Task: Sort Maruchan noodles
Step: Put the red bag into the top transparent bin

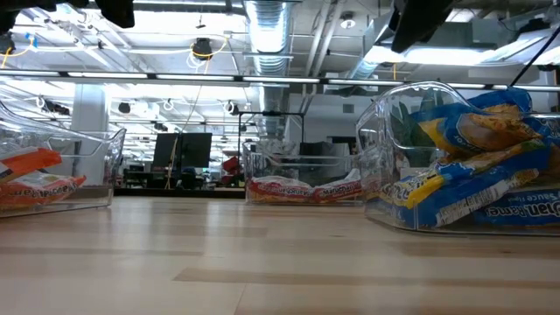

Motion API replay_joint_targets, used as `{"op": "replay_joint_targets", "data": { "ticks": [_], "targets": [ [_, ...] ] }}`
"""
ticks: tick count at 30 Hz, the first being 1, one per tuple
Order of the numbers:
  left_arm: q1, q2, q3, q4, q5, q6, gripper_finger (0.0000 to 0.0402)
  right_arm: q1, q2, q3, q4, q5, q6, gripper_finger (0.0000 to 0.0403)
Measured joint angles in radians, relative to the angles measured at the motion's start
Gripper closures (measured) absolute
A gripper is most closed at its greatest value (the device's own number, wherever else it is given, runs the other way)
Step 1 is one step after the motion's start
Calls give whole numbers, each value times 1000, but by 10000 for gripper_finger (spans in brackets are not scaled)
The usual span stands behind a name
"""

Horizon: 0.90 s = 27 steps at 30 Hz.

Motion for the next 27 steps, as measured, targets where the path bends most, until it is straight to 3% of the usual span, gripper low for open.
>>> {"op": "replay_joint_targets", "data": {
  "ticks": [9, 13, 16, 19, 27],
  "targets": [
    [0, 0, 0, 0, 0, -2, 174, -54, 0, 0, -3, -14, 6, 365],
    [0, 0, 0, 0, 0, 3, 174, -72, 0, 0, -51, -242, 74, 365],
    [0, 0, 0, 1, -11, 13, 174, -50, 0, 0, -102, -424, 175, 365],
    [0, 0, 0, 1, -21, 17, 174, 7, 0, 0, -150, -518, 298, 365],
    [0, 0, 0, 1, -21, 16, 174, 276, 0, 0, -143, -573, 814, 365]
  ]
}}
